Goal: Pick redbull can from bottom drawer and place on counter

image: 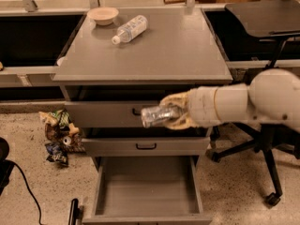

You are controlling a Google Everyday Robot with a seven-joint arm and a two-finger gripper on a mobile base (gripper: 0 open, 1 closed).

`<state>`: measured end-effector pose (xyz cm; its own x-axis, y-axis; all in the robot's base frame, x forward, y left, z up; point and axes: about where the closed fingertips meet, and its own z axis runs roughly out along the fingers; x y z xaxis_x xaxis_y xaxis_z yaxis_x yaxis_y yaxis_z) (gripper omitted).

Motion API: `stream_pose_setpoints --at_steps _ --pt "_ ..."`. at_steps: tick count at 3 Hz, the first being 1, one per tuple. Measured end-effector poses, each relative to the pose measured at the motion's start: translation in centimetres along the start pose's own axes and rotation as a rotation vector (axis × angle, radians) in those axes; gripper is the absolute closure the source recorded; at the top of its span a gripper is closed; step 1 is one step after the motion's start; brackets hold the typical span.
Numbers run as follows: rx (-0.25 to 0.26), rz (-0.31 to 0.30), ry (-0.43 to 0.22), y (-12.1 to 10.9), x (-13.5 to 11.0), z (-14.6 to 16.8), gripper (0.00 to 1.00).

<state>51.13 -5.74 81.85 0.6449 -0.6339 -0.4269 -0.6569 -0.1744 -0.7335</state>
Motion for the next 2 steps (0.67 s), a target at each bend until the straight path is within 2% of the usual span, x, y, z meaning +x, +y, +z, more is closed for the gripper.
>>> stream_pose_setpoints --at_steps 1,2 --pt "0.041 -0.003 0.018 -6.4 1.7 -2.2 1.0" --pt "0.094 -0.019 0.027 -9.2 1.8 -3.7 1.0"
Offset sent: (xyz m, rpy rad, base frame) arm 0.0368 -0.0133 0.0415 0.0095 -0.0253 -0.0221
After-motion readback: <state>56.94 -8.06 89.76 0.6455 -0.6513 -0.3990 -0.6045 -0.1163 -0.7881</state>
